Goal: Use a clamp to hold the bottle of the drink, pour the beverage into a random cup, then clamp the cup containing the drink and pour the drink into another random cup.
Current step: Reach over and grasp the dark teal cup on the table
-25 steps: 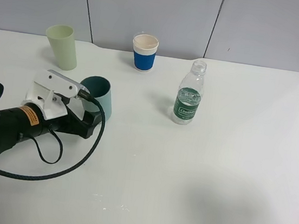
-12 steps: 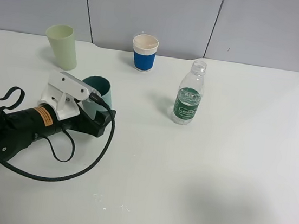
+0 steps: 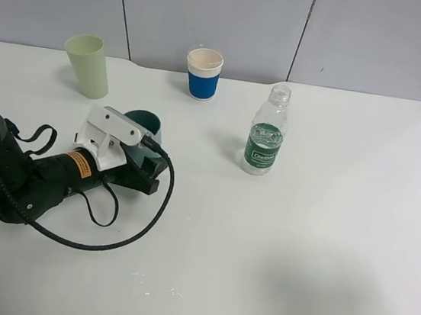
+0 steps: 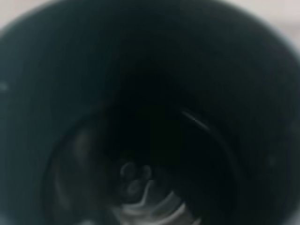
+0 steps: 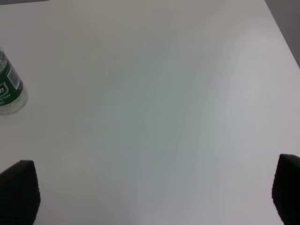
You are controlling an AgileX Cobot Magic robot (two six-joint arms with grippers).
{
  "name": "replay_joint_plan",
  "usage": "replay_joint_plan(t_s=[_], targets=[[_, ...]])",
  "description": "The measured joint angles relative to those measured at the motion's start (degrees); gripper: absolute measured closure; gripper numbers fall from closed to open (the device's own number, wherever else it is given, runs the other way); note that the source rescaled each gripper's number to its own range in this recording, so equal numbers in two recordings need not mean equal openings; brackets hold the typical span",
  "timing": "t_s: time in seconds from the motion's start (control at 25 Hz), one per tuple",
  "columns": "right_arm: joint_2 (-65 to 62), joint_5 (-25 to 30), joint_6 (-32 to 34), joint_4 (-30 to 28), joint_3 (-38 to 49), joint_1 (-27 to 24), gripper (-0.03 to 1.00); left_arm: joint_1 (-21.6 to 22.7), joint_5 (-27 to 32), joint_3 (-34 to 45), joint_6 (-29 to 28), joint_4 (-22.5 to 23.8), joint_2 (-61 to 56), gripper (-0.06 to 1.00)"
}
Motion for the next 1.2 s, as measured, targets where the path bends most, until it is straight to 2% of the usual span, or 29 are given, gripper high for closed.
replay_joint_plan(t_s=[0.44,0.52,0.64,0.96,1.08,1.2], targets=[[0.0,0.0,0.0,0.0,0.0,0.0,-0.03,0.0,0.1,0.0,0.0,0.2,0.0,0.92],[0.0,0.0,0.0,0.0,0.0,0.0,-0.03,0.0,1.7,-0.1,0.0,-0.2,-1.0,0.92],[0.0,0.0,0.0,0.0,0.0,0.0,-0.03,0.0,7.2,-0.1,0.0,-2.4,-4.1,0.92],[0.0,0.0,0.0,0.0,0.0,0.0,-0.03,0.0,17.9,0.0,2.2,-13.4,-16.3,0.92],[0.0,0.0,0.0,0.0,0.0,0.0,-0.03,0.0,21.2,0.0,6.7,-19.3,-20.4,0.92],[0.0,0.0,0.0,0.0,0.0,0.0,-0.03,0.0,25.0,-1.5,15.3,-27.7,-23.6,0.92]])
